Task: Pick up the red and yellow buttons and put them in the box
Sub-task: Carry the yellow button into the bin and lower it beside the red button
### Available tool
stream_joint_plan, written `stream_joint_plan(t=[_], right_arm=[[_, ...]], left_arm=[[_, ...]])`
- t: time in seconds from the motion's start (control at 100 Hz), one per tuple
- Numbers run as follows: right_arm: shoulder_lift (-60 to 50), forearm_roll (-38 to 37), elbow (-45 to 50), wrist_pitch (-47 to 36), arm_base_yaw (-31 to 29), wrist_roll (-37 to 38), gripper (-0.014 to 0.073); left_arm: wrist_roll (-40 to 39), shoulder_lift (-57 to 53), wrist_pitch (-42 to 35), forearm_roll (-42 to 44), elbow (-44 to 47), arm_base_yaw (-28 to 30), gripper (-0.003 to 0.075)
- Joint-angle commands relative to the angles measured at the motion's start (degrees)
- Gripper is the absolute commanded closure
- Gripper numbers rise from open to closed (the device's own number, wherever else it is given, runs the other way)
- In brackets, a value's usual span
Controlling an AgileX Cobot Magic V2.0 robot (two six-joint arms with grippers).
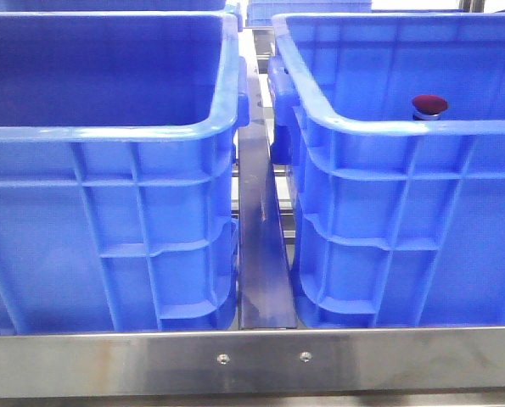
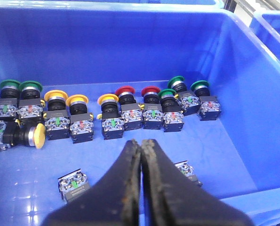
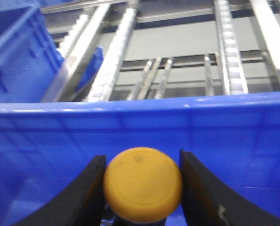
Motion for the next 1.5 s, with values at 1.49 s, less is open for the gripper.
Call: stream_joint_plan(t=[1.49], right_arm=[[23.91, 7.88, -14.02, 5.29, 1.13, -16.04, 0.0391]], left_arm=[[-0.52, 0.22, -4.6, -0.08, -1.44, 0.2, 0.0739]])
